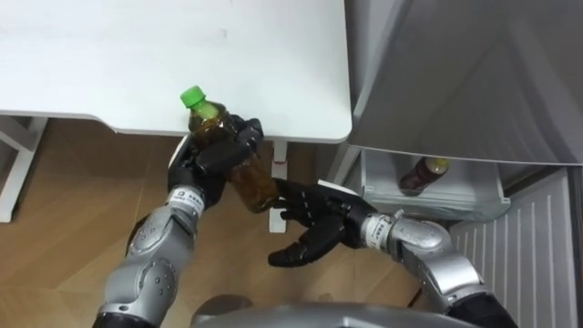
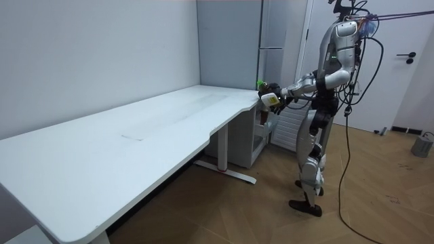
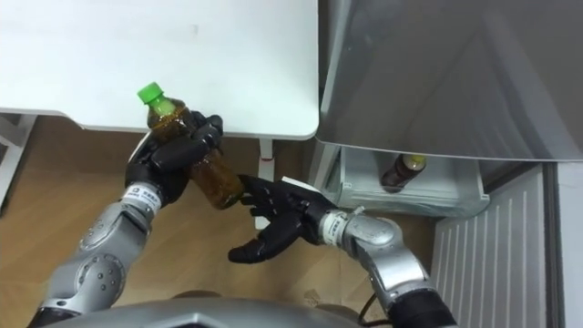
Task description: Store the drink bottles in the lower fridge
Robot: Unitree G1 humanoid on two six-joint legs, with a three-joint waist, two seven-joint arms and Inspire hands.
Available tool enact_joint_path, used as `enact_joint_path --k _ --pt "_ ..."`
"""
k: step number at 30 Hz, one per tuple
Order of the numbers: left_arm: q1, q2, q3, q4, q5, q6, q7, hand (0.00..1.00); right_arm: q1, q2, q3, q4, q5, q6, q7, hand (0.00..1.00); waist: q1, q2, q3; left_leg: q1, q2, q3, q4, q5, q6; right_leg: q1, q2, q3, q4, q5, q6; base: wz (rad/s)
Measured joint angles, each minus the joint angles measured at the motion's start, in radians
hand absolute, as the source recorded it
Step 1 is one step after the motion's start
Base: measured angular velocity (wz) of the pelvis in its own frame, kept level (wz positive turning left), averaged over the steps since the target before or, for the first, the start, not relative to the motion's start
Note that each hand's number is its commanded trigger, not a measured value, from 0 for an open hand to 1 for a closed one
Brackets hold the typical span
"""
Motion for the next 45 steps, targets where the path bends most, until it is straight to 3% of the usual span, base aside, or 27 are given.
enact_joint_path --k 2,9,18,27,34,35,36,37,38,39,40,41,45 --pt "0.000 0.008 -0.022 0.000 0.014 -0.001 -0.016 1.00 0.000 0.000 0.001 -0.018 0.000 0.000 0.020 0.00 0.000 -0.003 0.0035 -0.002 -0.001 0.000 0.003 0.000 0.000 -0.003 0.000 0.000 0.005 0.000 0.000 0.00" --pt "0.000 0.024 -0.081 0.010 0.056 -0.016 -0.028 1.00 -0.005 -0.014 0.019 -0.022 0.038 0.000 0.026 0.00 0.001 -0.010 0.0024 -0.015 -0.005 0.003 0.007 0.001 0.002 -0.016 -0.004 0.000 0.008 0.000 0.001 0.00" --pt "0.000 0.032 -0.114 0.015 0.058 -0.020 -0.032 1.00 -0.003 -0.028 0.031 -0.020 0.107 0.000 0.008 0.00 -0.008 0.004 0.0111 -0.014 -0.004 0.004 0.003 0.001 0.002 -0.016 -0.003 -0.001 0.008 0.000 0.001 0.00" --pt "-0.004 0.044 -0.143 0.015 0.149 -0.022 -0.055 1.00 -0.002 -0.034 0.050 -0.016 0.154 0.002 -0.014 0.00 -0.008 0.008 0.0092 -0.015 -0.004 0.004 0.001 0.001 0.002 -0.017 -0.002 0.000 0.008 0.000 0.001 0.00" --pt "-0.004 0.048 -0.143 0.015 0.214 -0.042 -0.086 1.00 -0.002 -0.039 0.057 -0.016 0.178 0.002 -0.015 0.00 -0.011 0.017 0.0034 -0.014 -0.005 0.004 0.005 0.001 0.002 -0.016 -0.002 0.000 0.008 0.000 0.000 0.00" --pt "-0.004 0.048 -0.143 0.015 0.217 -0.046 -0.089 1.00 -0.002 -0.039 0.058 -0.016 0.186 0.002 -0.015 0.08 -0.011 0.017 0.0033 -0.014 -0.005 0.004 0.005 0.001 0.002 -0.016 -0.002 0.000 0.009 0.000 0.000 0.00" --pt "-0.004 0.049 -0.142 0.016 0.217 -0.049 -0.091 1.00 -0.002 -0.039 0.058 -0.016 0.188 0.002 -0.015 0.08 -0.012 0.017 0.0033 -0.014 -0.005 0.004 0.005 0.001 0.002 -0.015 -0.002 0.000 0.009 0.000 0.001 0.00" --pt "-0.004 0.049 -0.144 0.017 0.217 -0.051 -0.091 1.00 -0.001 -0.039 0.058 -0.016 0.192 0.002 -0.015 0.18 -0.012 0.017 0.0033 -0.013 -0.005 0.004 0.005 0.001 0.002 -0.015 -0.002 0.000 0.009 0.000 0.000 0.00" --pt "-0.004 0.050 -0.144 0.017 0.217 -0.053 -0.092 1.00 0.000 -0.039 0.058 -0.014 0.194 0.002 -0.016 0.56 -0.013 0.017 0.0033 -0.013 -0.005 0.004 0.005 0.001 0.002 -0.014 -0.002 0.000 0.009 0.000 0.001 0.00" --pt "-0.004 0.050 -0.145 0.018 0.217 -0.053 -0.092 1.00 0.000 -0.039 0.058 -0.012 0.195 0.002 -0.018 0.56 -0.013 0.017 0.0033 -0.013 -0.005 0.004 0.005 0.001 0.002 -0.014 -0.002 0.000 0.009 0.000 0.000 0.00" --pt "-0.004 0.052 -0.148 0.018 0.217 -0.053 -0.093 1.00 0.000 -0.040 0.057 -0.009 0.195 0.002 -0.021 0.83 -0.014 0.018 0.0034 -0.013 -0.005 0.004 0.005 0.001 0.002 -0.014 -0.002 0.000 0.009 0.000 0.000 0.00" --pt "-0.003 0.055 -0.152 0.018 0.217 -0.053 -0.093 1.00 0.000 -0.042 0.056 -0.008 0.195 0.002 -0.023 0.96 -0.014 0.018 0.0034 -0.013 -0.005 0.004 0.005 0.001 0.002 -0.014 -0.002 0.000 0.009 0.000 0.000 0.00" --pt "-0.001 0.063 -0.180 0.017 0.213 -0.055 -0.103 1.00 -0.001 -0.045 0.054 0.013 0.195 0.002 -0.066 1.00 -0.013 0.019 0.0028 -0.012 -0.005 0.004 0.004 0.001 0.002 -0.014 -0.003 0.000 0.009 0.000 0.000 0.00"
